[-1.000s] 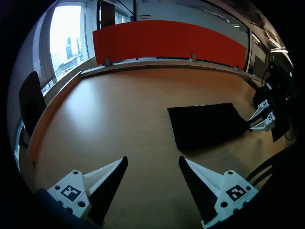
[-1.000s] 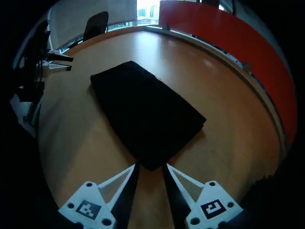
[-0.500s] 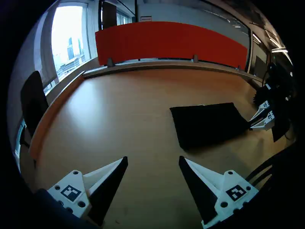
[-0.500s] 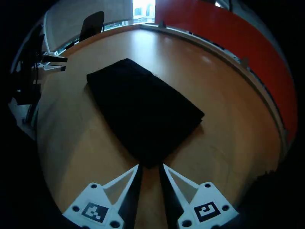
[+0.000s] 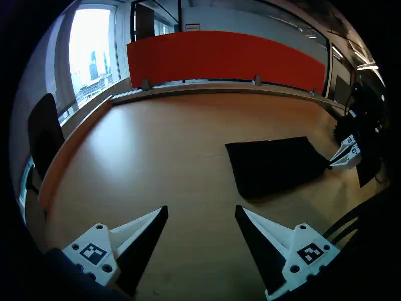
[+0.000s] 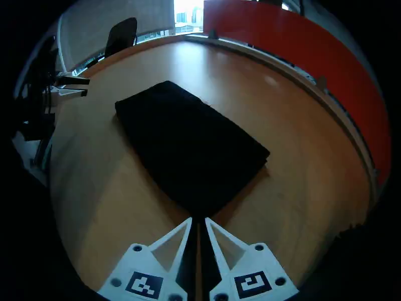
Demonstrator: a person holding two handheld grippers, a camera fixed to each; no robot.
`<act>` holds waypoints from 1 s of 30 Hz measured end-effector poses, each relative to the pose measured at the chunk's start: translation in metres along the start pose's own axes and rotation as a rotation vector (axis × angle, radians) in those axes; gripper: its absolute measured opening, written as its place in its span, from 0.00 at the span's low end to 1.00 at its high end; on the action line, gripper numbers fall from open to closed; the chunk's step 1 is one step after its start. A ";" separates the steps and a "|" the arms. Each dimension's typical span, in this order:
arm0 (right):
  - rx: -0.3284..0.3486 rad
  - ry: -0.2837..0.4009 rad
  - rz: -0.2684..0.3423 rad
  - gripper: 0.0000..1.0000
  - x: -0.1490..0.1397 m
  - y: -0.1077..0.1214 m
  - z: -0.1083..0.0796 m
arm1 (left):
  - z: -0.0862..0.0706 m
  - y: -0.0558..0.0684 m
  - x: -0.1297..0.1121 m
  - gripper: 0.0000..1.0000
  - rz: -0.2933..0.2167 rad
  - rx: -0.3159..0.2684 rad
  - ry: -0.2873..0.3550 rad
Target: Fold towel
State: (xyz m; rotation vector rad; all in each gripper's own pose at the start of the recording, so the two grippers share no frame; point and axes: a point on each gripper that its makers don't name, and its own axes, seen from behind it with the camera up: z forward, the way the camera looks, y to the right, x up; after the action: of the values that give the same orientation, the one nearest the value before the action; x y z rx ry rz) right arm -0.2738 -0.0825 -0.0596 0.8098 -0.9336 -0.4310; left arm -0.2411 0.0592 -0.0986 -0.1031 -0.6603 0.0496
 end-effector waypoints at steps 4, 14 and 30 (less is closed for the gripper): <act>-0.004 0.005 -0.006 0.02 0.003 0.000 -0.001 | 0.000 -0.001 0.000 1.00 -0.009 -0.001 0.016; -0.008 0.022 -0.014 0.02 0.014 -0.001 -0.006 | -0.004 -0.003 -0.003 1.00 -0.031 -0.006 0.055; -0.036 0.050 -0.038 0.02 0.036 0.004 -0.019 | -0.008 -0.009 -0.001 0.99 -0.022 -0.008 0.073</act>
State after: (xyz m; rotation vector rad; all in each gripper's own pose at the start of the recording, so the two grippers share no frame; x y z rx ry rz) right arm -0.2385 -0.0953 -0.0437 0.8030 -0.8624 -0.4575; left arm -0.2369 0.0495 -0.1045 -0.1051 -0.5883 0.0221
